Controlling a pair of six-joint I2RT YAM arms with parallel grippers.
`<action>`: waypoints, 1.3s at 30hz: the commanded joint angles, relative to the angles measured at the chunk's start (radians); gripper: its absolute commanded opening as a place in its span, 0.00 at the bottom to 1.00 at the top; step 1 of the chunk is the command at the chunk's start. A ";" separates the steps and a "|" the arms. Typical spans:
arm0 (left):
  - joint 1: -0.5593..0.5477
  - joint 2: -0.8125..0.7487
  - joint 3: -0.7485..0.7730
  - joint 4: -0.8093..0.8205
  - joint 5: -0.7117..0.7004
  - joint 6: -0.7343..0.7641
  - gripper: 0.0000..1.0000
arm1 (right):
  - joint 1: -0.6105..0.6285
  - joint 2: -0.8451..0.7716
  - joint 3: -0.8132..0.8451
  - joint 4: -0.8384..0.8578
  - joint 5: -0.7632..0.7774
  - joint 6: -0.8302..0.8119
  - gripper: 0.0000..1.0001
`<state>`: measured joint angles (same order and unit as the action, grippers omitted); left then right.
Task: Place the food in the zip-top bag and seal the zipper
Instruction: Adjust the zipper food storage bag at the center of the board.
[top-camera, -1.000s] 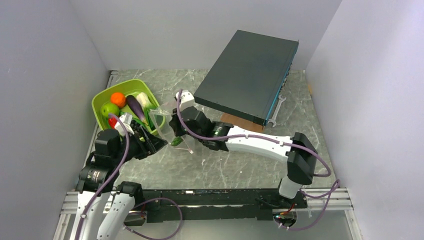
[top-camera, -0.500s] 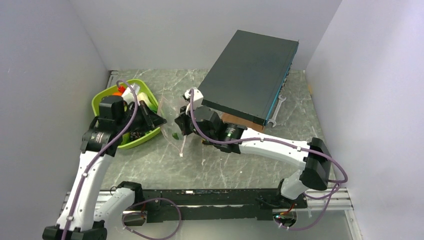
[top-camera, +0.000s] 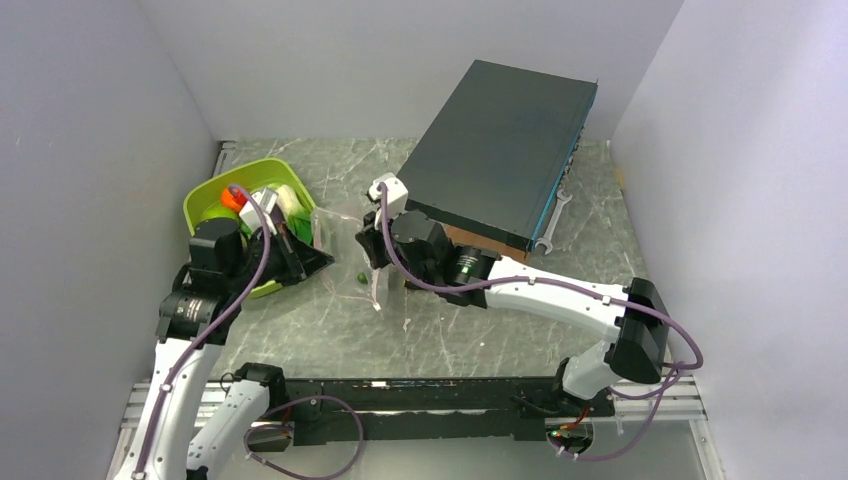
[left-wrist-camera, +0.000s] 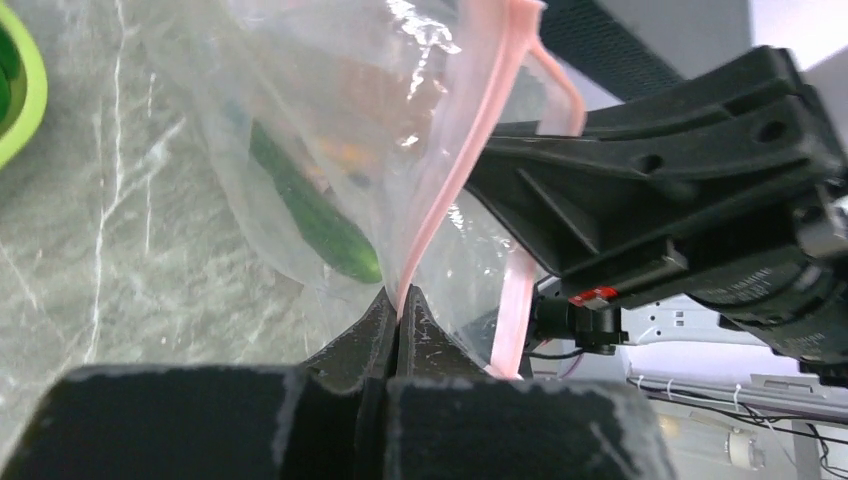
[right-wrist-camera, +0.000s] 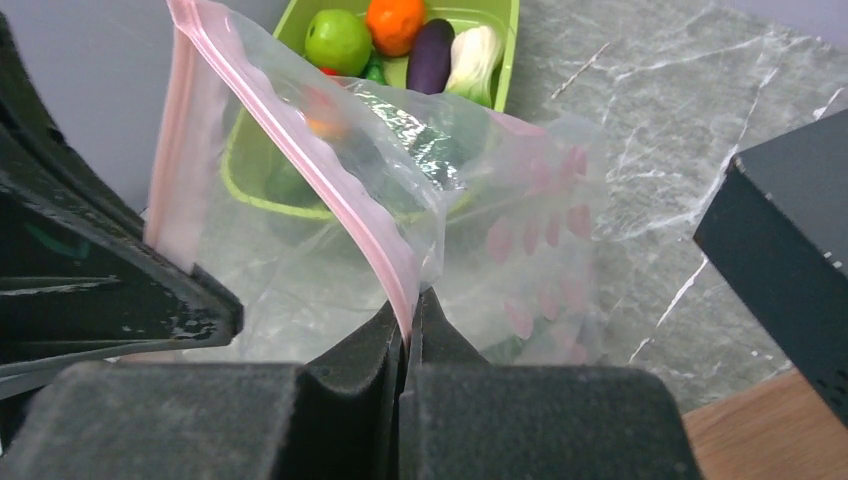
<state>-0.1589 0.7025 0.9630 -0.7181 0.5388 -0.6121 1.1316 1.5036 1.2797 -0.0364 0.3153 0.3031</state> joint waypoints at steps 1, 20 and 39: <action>-0.001 -0.027 0.048 0.157 0.078 0.023 0.00 | -0.010 -0.054 0.001 0.140 -0.013 -0.120 0.00; -0.002 -0.150 -0.228 0.163 0.056 0.048 0.00 | 0.049 0.004 -0.017 -0.036 0.055 -0.130 0.11; -0.001 -0.173 -0.127 -0.031 -0.069 0.102 0.51 | 0.056 0.128 0.209 -0.099 0.127 -0.262 0.00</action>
<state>-0.1596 0.5533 0.7429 -0.6575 0.5480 -0.5396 1.1866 1.6646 1.4117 -0.1791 0.3817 0.0658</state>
